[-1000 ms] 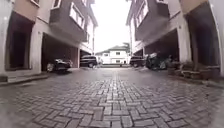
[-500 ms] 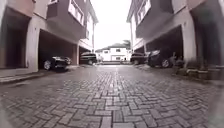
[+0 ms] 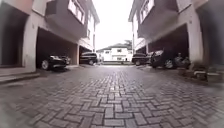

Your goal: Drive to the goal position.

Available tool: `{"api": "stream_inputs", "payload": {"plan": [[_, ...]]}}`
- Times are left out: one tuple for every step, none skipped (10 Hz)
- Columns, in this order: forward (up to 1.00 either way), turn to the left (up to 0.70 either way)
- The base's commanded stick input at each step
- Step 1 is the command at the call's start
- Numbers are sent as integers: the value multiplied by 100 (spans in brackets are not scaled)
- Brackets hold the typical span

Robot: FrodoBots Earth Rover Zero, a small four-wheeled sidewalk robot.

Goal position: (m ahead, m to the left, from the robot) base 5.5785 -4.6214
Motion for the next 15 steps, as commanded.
{"api": "stream_inputs", "payload": {"plan": [[70,0],[70,0],[70,0],[70,0],[70,0],[70,0],[70,0],[70,0],[70,0],[70,0],[70,0],[70,0],[70,0],[70,0],[70,0]]}}
